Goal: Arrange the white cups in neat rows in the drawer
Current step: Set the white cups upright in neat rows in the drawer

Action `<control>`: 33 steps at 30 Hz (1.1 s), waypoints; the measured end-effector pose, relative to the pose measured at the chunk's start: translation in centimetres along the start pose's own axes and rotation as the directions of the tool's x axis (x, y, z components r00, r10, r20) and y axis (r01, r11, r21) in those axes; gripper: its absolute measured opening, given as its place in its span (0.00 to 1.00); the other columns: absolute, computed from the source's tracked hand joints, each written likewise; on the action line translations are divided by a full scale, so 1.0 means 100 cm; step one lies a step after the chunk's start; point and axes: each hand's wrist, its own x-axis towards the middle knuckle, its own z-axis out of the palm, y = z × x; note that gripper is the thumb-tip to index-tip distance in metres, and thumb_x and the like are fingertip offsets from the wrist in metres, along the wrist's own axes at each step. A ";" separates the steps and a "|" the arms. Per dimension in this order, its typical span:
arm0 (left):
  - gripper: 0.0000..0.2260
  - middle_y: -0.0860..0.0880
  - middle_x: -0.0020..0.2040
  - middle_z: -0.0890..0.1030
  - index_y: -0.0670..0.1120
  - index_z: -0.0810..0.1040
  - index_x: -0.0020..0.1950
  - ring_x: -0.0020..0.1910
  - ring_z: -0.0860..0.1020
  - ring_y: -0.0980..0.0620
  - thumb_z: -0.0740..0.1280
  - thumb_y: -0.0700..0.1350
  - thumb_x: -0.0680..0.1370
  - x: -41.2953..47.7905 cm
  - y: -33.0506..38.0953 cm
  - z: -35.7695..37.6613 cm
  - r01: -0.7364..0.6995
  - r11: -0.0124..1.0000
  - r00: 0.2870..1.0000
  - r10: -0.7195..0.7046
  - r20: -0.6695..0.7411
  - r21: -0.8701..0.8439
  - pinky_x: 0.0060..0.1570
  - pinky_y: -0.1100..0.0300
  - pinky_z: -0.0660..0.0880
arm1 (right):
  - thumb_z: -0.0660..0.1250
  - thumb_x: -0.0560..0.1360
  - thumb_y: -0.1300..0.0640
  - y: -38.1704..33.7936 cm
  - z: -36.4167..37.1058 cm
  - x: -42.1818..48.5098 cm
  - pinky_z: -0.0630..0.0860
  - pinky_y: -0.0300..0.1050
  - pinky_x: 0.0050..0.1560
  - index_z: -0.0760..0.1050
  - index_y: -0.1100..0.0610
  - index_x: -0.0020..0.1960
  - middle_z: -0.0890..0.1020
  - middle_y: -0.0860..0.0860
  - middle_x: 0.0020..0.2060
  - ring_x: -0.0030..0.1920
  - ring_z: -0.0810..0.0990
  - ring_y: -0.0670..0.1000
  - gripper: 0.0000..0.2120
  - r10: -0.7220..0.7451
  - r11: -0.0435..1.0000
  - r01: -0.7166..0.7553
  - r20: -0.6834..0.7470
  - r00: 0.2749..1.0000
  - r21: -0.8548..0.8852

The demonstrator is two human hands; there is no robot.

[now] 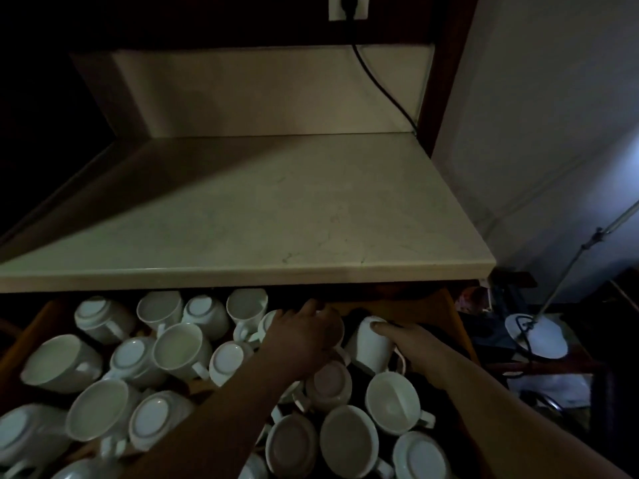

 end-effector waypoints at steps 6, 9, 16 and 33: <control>0.35 0.46 0.64 0.77 0.53 0.73 0.70 0.58 0.78 0.40 0.57 0.67 0.66 -0.004 -0.006 0.002 -0.022 0.999 0.997 0.019 -0.071 -0.033 0.52 0.50 0.70 | 0.61 0.80 0.35 -0.016 0.005 0.006 0.74 0.43 0.38 0.68 0.55 0.75 0.77 0.56 0.60 0.47 0.79 0.53 0.32 -0.018 0.948 -0.039 -0.176 0.984 -0.315; 0.32 0.46 0.56 0.81 0.51 0.74 0.66 0.51 0.82 0.42 0.68 0.64 0.66 -0.008 -0.006 0.002 -0.078 0.997 0.990 0.077 -0.122 -0.008 0.43 0.54 0.76 | 0.60 0.83 0.42 -0.021 0.003 0.006 0.76 0.49 0.55 0.70 0.58 0.74 0.78 0.59 0.65 0.61 0.79 0.59 0.26 -0.179 0.800 0.041 -0.172 0.969 -0.598; 0.38 0.43 0.62 0.79 0.47 0.72 0.73 0.57 0.79 0.38 0.65 0.66 0.67 -0.011 -0.011 0.005 0.014 0.991 0.997 -0.024 -0.070 -0.133 0.56 0.47 0.74 | 0.65 0.73 0.30 -0.006 0.010 -0.018 0.71 0.56 0.69 0.60 0.47 0.77 0.61 0.52 0.77 0.75 0.63 0.60 0.39 -0.339 0.511 0.199 0.017 0.941 -0.836; 0.44 0.46 0.75 0.70 0.50 0.63 0.79 0.76 0.63 0.42 0.53 0.72 0.67 -0.017 -0.020 0.019 0.097 0.986 0.991 -0.109 -0.081 -0.137 0.74 0.45 0.59 | 0.67 0.80 0.47 -0.018 0.007 -0.004 0.84 0.52 0.45 0.77 0.52 0.61 0.82 0.53 0.52 0.45 0.83 0.52 0.13 -0.090 0.995 0.081 -0.159 0.983 -0.061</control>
